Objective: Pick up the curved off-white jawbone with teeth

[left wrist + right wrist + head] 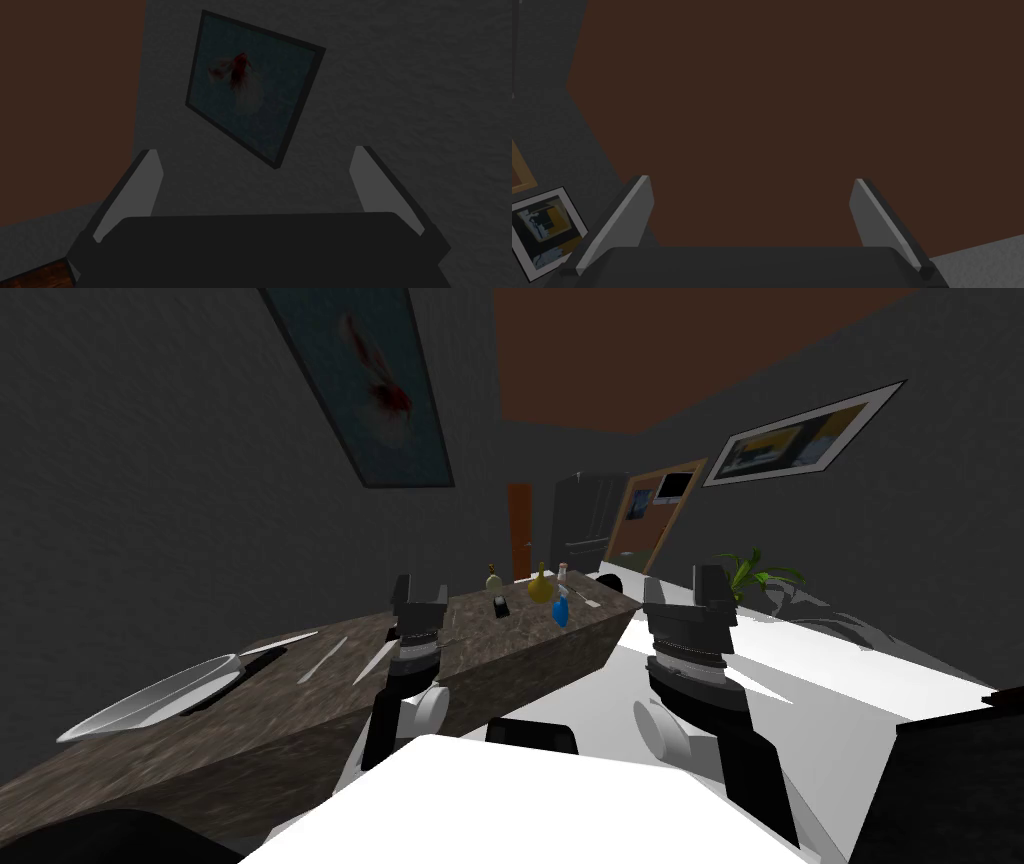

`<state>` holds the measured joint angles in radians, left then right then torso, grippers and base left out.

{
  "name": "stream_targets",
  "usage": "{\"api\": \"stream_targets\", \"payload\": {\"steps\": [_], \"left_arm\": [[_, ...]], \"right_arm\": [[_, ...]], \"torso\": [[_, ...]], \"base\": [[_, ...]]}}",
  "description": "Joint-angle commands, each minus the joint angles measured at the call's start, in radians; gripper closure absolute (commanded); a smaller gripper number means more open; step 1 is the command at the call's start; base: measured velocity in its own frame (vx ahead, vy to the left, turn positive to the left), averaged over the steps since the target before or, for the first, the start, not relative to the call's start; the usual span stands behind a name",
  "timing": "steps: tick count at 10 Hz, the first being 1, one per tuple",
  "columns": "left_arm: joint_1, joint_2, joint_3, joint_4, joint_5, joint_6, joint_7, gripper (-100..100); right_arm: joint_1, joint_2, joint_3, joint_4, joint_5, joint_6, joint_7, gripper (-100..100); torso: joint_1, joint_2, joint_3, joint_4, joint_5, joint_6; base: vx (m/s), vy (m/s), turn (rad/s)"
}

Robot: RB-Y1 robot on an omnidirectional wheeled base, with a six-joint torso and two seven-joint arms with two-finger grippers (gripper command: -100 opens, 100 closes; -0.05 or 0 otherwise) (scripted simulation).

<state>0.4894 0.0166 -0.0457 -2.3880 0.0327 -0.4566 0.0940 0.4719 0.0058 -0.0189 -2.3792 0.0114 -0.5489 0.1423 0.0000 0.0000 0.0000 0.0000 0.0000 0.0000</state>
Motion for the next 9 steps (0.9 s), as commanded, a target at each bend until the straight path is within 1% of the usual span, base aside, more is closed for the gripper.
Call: {"api": "stream_targets", "payload": {"steps": [1, 3, 5, 6, 7, 8, 9], "left_arm": [[-0.010, 0.032, 0.005, 0.011, 0.011, 0.016, 0.003, -100], [-0.031, 0.086, 0.014, 0.035, 0.036, 0.055, 0.010, -100], [-0.062, 0.150, 0.027, 0.070, 0.074, 0.113, 0.021, -100], [-0.062, 0.151, 0.027, 0.070, 0.074, 0.113, 0.021, -100], [-0.080, 0.186, 0.034, 0.090, 0.097, 0.149, 0.028, -100], [-0.080, 0.186, 0.034, 0.090, 0.097, 0.149, 0.028, -100], [-0.101, 0.223, 0.041, 0.112, 0.123, 0.186, 0.036, -100]], "right_arm": [[0.000, 0.000, 0.000, 0.000, 0.000, 0.000, 0.000, 0], [0.000, 0.000, 0.000, 0.000, 0.000, 0.000, 0.000, 0], [0.000, 0.000, 0.000, 0.000, 0.000, 0.000, 0.000, 0], [0.000, 0.000, 0.000, 0.000, 0.000, 0.000, 0.000, 0], [0.000, 0.000, 0.000, 0.000, 0.000, 0.000, 0.000, 0], [0.000, 0.000, 0.000, 0.000, 0.000, 0.000, 0.000, 0], [0.000, 0.000, 0.000, 0.000, 0.000, 0.000, 0.000, 0]], "torso": [[0.000, 0.000, 0.000, 0.000, 0.000, 0.000], [0.001, 0.003, 0.002, 0.001, 0.000, 0.000], [0.001, 0.006, 0.003, 0.001, 0.000, 0.000], [0.000, 0.007, 0.004, 0.001, 0.000, 0.000], [0.000, 0.006, 0.004, 0.002, 0.000, 0.000], [0.001, 0.006, 0.003, 0.001, 0.000, 0.000], [0.001, 0.004, 0.003, 0.001, 0.000, 0.000]], "base": [[-0.024, 0.000, -0.014], [-0.073, 0.003, -0.023], [-0.102, 0.000, -0.033], [-0.091, 0.003, -0.016], [-0.085, 0.010, -0.025], [-0.058, 0.017, -0.016], [-0.070, 0.012, -0.029]]}}
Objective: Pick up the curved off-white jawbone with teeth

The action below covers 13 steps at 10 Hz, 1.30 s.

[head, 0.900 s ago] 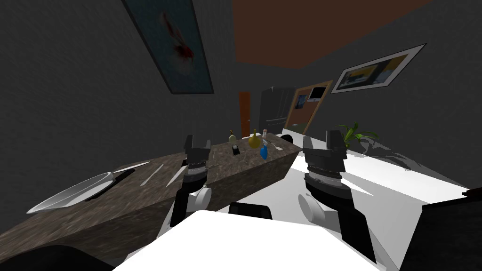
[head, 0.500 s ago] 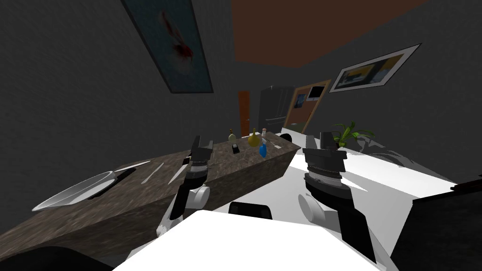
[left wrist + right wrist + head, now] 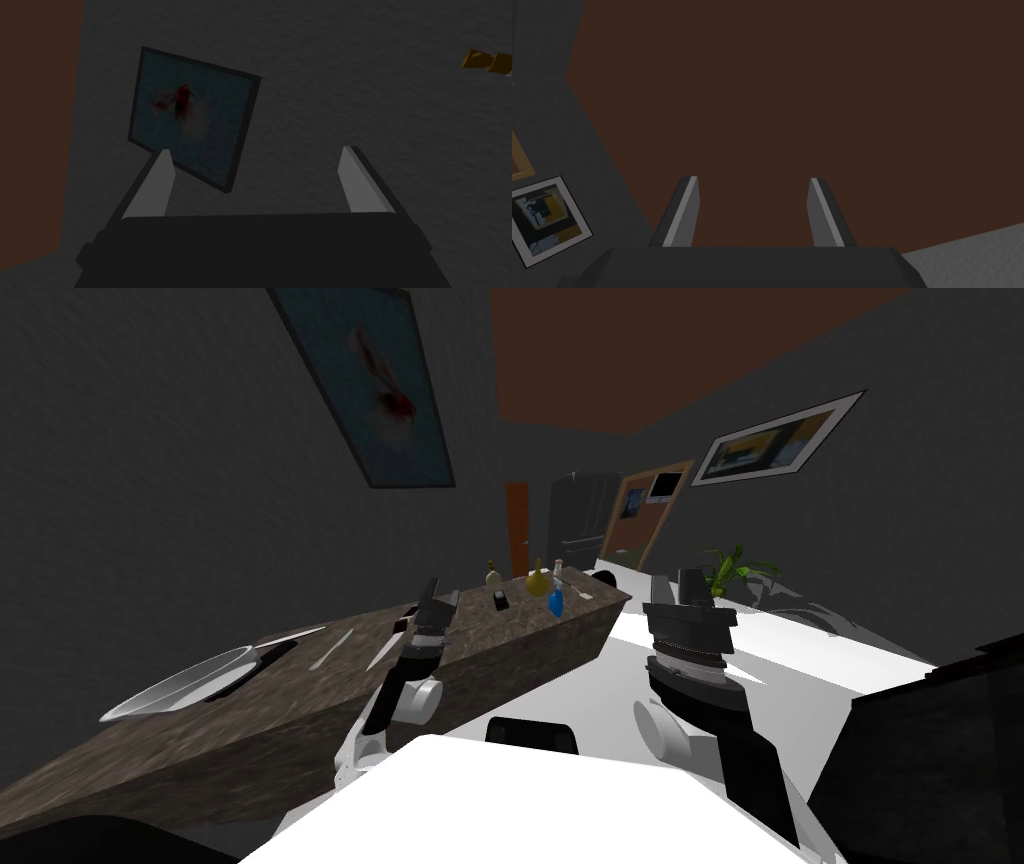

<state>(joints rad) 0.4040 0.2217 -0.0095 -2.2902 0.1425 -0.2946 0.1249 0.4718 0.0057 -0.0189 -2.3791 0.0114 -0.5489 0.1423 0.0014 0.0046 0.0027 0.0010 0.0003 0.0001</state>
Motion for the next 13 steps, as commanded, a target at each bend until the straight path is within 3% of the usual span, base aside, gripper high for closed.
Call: {"api": "stream_targets", "payload": {"steps": [1, 2, 3, 4, 5, 6, 7, 8, 9, 10, 11, 12, 13], "left_arm": [[-0.037, 0.050, 0.012, 0.038, 0.041, 0.050, 0.013, -100], [-0.037, 0.056, 0.012, 0.038, 0.041, 0.070, 0.013, -100], [-0.060, 0.095, 0.020, 0.063, 0.071, 0.109, 0.023, -100], [-0.060, 0.095, 0.020, 0.063, 0.071, 0.116, 0.023, -100], [-0.085, 0.133, 0.027, 0.090, 0.102, 0.146, 0.033, -100], [-0.085, 0.133, 0.027, 0.090, 0.102, 0.166, 0.033, -100], [-0.110, 0.172, 0.033, 0.118, 0.135, 0.192, 0.044, -100], [-0.110, 0.172, 0.033, 0.118, 0.135, 0.218, 0.044, -100], [-0.136, 0.211, 0.039, 0.147, 0.169, 0.247, 0.056, -100], [-0.136, 0.211, 0.039, 0.147, 0.169, 0.269, 0.056, -100], [-0.163, 0.250, 0.045, 0.177, 0.204, 0.300, 0.069, -100], [-0.163, 0.250, 0.045, 0.177, 0.204, 0.329, 0.069, -100], [-0.191, 0.288, 0.049, 0.209, 0.240, 0.365, 0.082, -100]], "right_arm": [[0.000, 0.000, 0.000, 0.000, 0.000, 0.000, 0.000, 0], [0.000, 0.000, 0.000, 0.000, 0.000, 0.000, 0.000, 0], [0.000, 0.000, 0.000, 0.000, 0.000, 0.000, 0.000, 0], [0.000, 0.000, 0.000, 0.000, 0.000, 0.000, 0.000, 0], [0.000, 0.000, 0.000, 0.000, 0.000, 0.000, 0.000, 0], [0.000, 0.000, 0.000, 0.000, 0.000, 0.000, 0.000, 0], [0.000, 0.000, 0.000, 0.000, 0.000, 0.000, 0.000, 0], [0.000, 0.000, 0.000, 0.000, 0.000, 0.000, 0.000, 0], [0.000, 0.000, 0.000, 0.000, 0.000, 0.000, 0.000, 0], [0.000, 0.000, 0.000, 0.000, 0.000, 0.000, 0.000, 0], [0.000, 0.000, 0.000, 0.000, 0.000, 0.000, 0.000, 0], [0.000, 0.000, 0.000, 0.000, 0.000, 0.000, 0.000, 0], [0.000, 0.000, 0.000, 0.000, 0.000, 0.000, 0.000, 0]], "torso": [[0.000, 0.000, 0.000, 0.000, 0.000, 0.000], [0.000, 0.002, 0.001, 0.000, 0.000, 0.000], [0.000, 0.002, 0.001, 0.000, 0.000, 0.000], [0.000, 0.001, 0.001, 0.000, 0.000, 0.000], [-0.001, 0.000, 0.000, 0.000, 0.000, 0.000], [-0.001, 0.000, 0.000, 0.000, 0.000, 0.000], [-0.001, 0.000, 0.000, 0.000, 0.000, 0.000], [-0.001, 0.000, 0.000, 0.000, 0.000, 0.000], [-0.001, 0.000, 0.000, 0.000, 0.000, 0.000], [0.000, 0.000, 0.000, 0.000, 0.000, 0.000], [-0.001, -0.001, 0.000, 0.000, 0.000, 0.000], [0.000, -0.001, 0.000, 0.000, 0.000, 0.000], [0.000, -0.001, -0.001, 0.000, 0.000, 0.000]], "base": [[-0.117, 0.012, -0.054], [-0.095, 0.007, -0.024], [-0.083, 0.006, -0.023], [-0.063, 0.000, -0.025], [-0.077, 0.002, -0.042], [-0.065, 0.003, -0.024], [-0.070, 0.003, -0.047], [-0.067, 0.009, -0.023], [-0.085, 0.007, -0.038], [-0.064, 0.005, -0.029], [-0.064, 0.009, -0.044], [-0.053, 0.007, -0.029], [-0.055, 0.008, -0.047]]}}
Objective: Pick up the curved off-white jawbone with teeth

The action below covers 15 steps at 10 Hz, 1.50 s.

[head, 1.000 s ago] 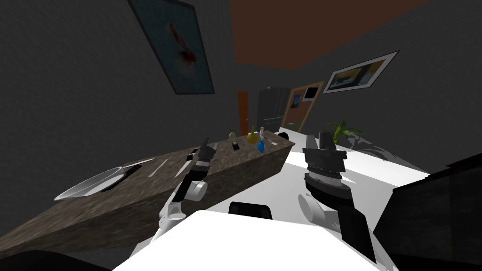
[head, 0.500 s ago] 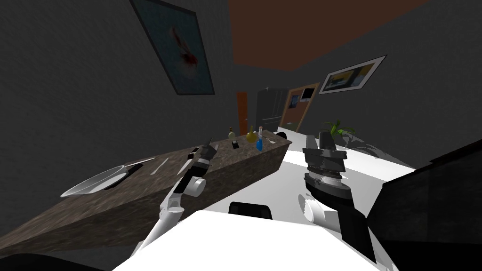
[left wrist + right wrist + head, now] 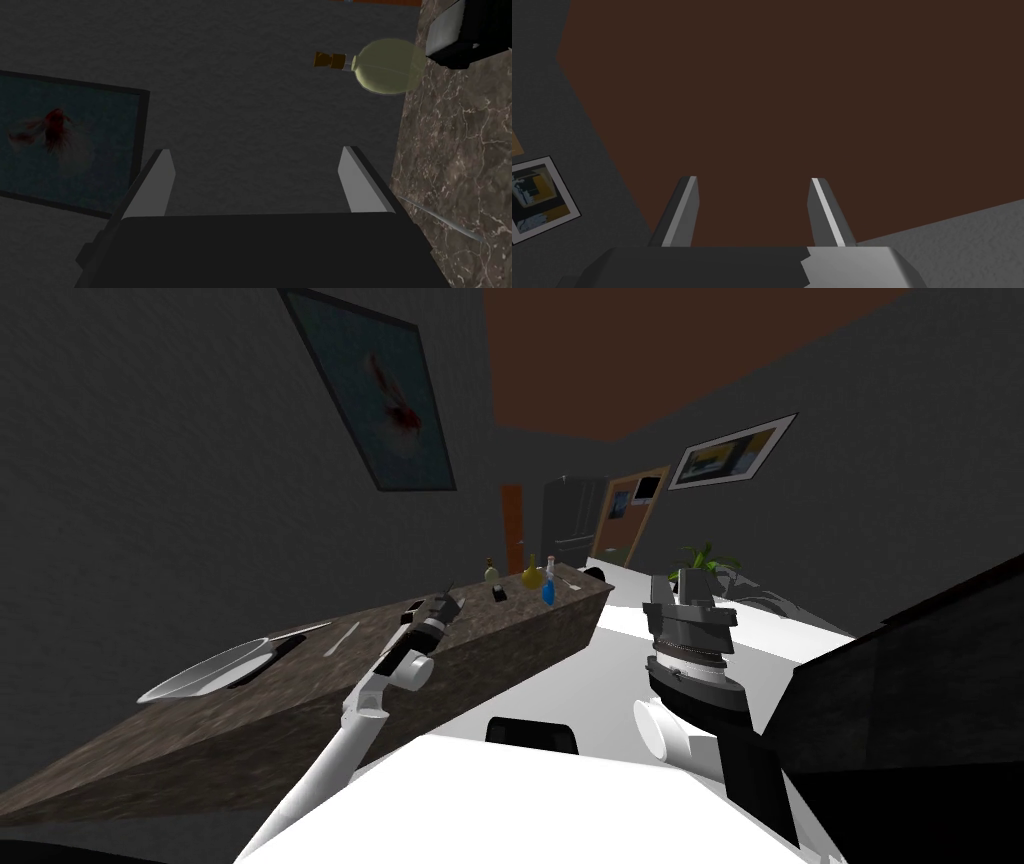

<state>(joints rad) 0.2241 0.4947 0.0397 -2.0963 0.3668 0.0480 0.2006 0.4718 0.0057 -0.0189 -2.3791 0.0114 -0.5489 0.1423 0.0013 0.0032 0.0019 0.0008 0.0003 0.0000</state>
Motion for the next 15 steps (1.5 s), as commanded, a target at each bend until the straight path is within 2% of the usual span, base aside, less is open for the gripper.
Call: {"api": "stream_targets", "payload": {"steps": [1, 2, 3, 4, 6, 7, 8, 9, 10, 11, 13, 14, 15], "left_arm": [[-0.011, 0.015, 0.000, 0.015, 0.016, 0.045, 0.007, -100], [-0.038, 0.053, 0.004, 0.048, 0.052, 0.075, 0.021, -100], [-0.038, 0.053, 0.004, 0.048, 0.052, 0.102, 0.021, -100], [-0.066, 0.091, 0.007, 0.081, 0.089, 0.132, 0.035, -100], [-0.066, 0.091, 0.007, 0.081, 0.089, 0.166, 0.035, -100], [-0.094, 0.128, 0.008, 0.115, 0.126, 0.201, 0.051, -100], [-0.094, 0.128, 0.008, 0.115, 0.126, 0.228, 0.051, -100], [-0.122, 0.165, 0.008, 0.149, 0.164, 0.257, 0.067, -100], [-0.122, 0.165, 0.008, 0.149, 0.164, 0.292, 0.067, -100], [-0.149, 0.201, 0.008, 0.184, 0.201, 0.321, 0.083, -100], [-0.149, 0.201, 0.008, 0.184, 0.201, 0.356, 0.083, -100], [-0.176, 0.236, 0.006, 0.218, 0.237, 0.393, 0.100, -100], [-0.176, 0.236, 0.006, 0.218, 0.237, 0.417, 0.100, -100]], "right_arm": [[0.000, 0.000, 0.000, 0.000, 0.000, 0.000, 0.000, 0], [0.000, 0.000, 0.000, 0.000, 0.000, 0.000, 0.000, 0], [0.000, 0.000, 0.000, 0.000, 0.000, 0.000, 0.000, 0], [0.000, 0.000, 0.000, 0.000, 0.000, 0.000, 0.000, 0], [0.000, 0.000, 0.000, 0.000, 0.000, 0.000, 0.000, 0], [0.000, 0.000, 0.000, 0.000, 0.000, 0.000, 0.000, 0], [0.000, 0.000, 0.000, 0.000, 0.000, 0.000, 0.000, 0], [0.000, 0.000, 0.000, 0.000, 0.000, 0.000, 0.000, 0], [0.000, 0.000, 0.000, 0.000, 0.000, 0.000, 0.000, 0], [0.000, 0.000, 0.000, 0.000, 0.000, 0.000, 0.000, 0], [0.000, 0.000, 0.000, 0.000, 0.000, 0.000, 0.000, 0], [0.000, 0.000, 0.000, 0.000, 0.000, 0.000, 0.000, 0], [0.000, 0.000, 0.000, 0.000, 0.000, 0.000, 0.000, 0]], "torso": [[0.000, 0.000, 0.000, 0.000, 0.000, 0.000], [0.000, 0.000, 0.000, 0.000, 0.000, 0.000], [0.000, 0.000, 0.000, 0.000, 0.000, 0.000], [0.000, 0.000, 0.000, 0.000, 0.000, 0.000], [0.000, -0.001, 0.000, 0.000, 0.000, 0.000], [-0.001, -0.002, -0.001, 0.000, 0.000, 0.000], [-0.001, -0.002, -0.001, 0.000, 0.000, 0.000], [0.000, -0.002, -0.001, 0.000, 0.000, 0.000], [0.000, -0.002, -0.001, 0.000, 0.000, 0.000], [0.000, -0.002, -0.001, 0.000, 0.000, 0.000], [0.000, -0.002, -0.001, 0.000, 0.000, 0.000], [0.000, -0.003, -0.001, -0.001, 0.000, 0.000], [0.000, -0.003, -0.002, -0.001, 0.000, 0.000]], "base": [[-0.048, 0.011, -0.032], [-0.062, 0.015, -0.045], [-0.046, 0.011, -0.036], [-0.051, 0.011, -0.054], [-0.027, 0.008, -0.012], [-0.023, 0.002, -0.049], [-0.026, 0.007, -0.038], [-0.027, 0.015, -0.046], [-0.027, 0.016, -0.035], [-0.030, 0.015, -0.054], [-0.016, 0.009, -0.014], [-0.010, 0.009, -0.054], [-0.010, 0.011, -0.037]]}}
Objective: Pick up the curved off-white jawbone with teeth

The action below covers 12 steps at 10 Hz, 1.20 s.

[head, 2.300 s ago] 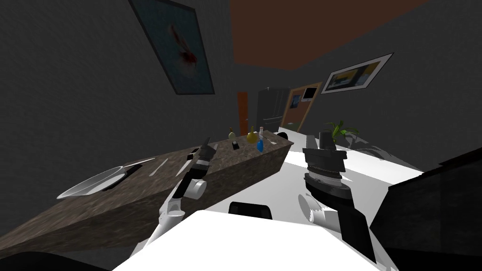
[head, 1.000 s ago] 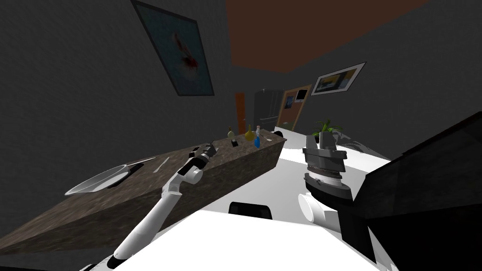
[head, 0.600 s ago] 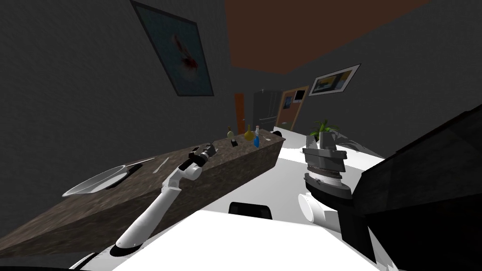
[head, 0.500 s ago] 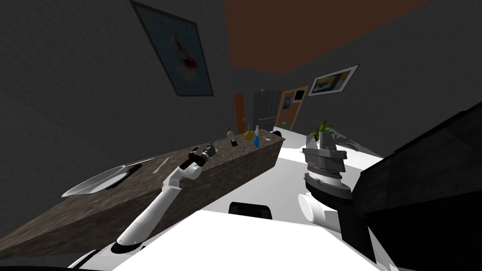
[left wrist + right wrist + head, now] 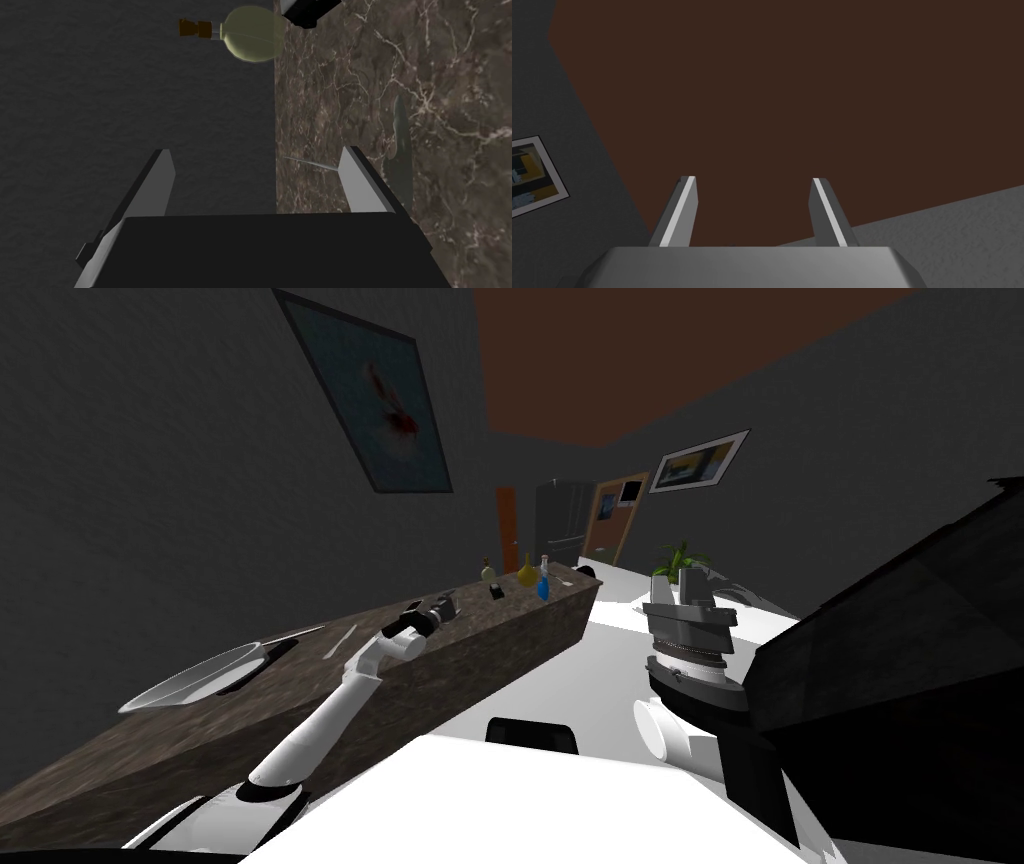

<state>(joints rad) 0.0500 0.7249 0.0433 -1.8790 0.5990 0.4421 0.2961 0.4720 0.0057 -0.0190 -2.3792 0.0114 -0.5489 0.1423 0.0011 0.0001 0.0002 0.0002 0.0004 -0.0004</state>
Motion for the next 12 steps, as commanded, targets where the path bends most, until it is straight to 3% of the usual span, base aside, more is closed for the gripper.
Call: {"api": "stream_targets", "payload": {"steps": [1, 3, 4, 6, 9, 11, 12], "left_arm": [[-0.028, 0.038, -0.001, 0.034, 0.042, 0.050, 0.022, -100], [-0.028, 0.038, -0.001, 0.034, 0.042, 0.090, 0.022, -100], [-0.054, 0.070, -0.005, 0.067, 0.077, 0.122, 0.039, -100], [-0.054, 0.070, -0.005, 0.067, 0.077, 0.153, 0.039, -100], [-0.102, 0.127, -0.017, 0.131, 0.146, 0.243, 0.075, -100], [-0.102, 0.127, -0.017, 0.131, 0.146, 0.278, 0.075, -100], [-0.125, 0.152, -0.025, 0.161, 0.179, 0.316, 0.092, -100]], "right_arm": [[0.000, 0.000, 0.000, 0.000, 0.000, 0.000, 0.000, 0], [0.000, 0.000, 0.000, 0.000, 0.000, 0.000, 0.000, 0], [0.000, 0.000, 0.000, 0.000, 0.000, 0.000, 0.000, 0], [0.000, 0.000, 0.000, 0.000, 0.000, 0.000, 0.000, 0], [0.000, 0.000, 0.000, 0.000, 0.000, 0.000, 0.000, 0], [0.000, 0.000, 0.000, 0.000, 0.000, 0.000, 0.000, 0], [0.000, 0.000, 0.000, 0.000, 0.000, 0.000, 0.000, 0]], "torso": [[0.000, 0.000, 0.000, 0.000, 0.000, 0.000], [0.000, 0.000, 0.000, 0.000, 0.000, 0.000], [0.000, 0.000, 0.000, 0.000, 0.000, 0.000], [0.000, -0.001, 0.000, 0.000, 0.000, 0.000], [0.000, -0.001, -0.001, 0.000, 0.000, 0.000], [0.000, -0.002, -0.001, 0.000, 0.000, 0.000], [0.000, -0.001, -0.001, 0.000, 0.000, 0.000]], "base": [[-0.010, 0.016, -0.054], [-0.003, 0.012, -0.014], [0.002, 0.010, -0.052], [0.001, 0.011, -0.019], [0.011, 0.015, -0.047], [0.012, 0.016, -0.014], [0.017, 0.014, -0.053]]}}
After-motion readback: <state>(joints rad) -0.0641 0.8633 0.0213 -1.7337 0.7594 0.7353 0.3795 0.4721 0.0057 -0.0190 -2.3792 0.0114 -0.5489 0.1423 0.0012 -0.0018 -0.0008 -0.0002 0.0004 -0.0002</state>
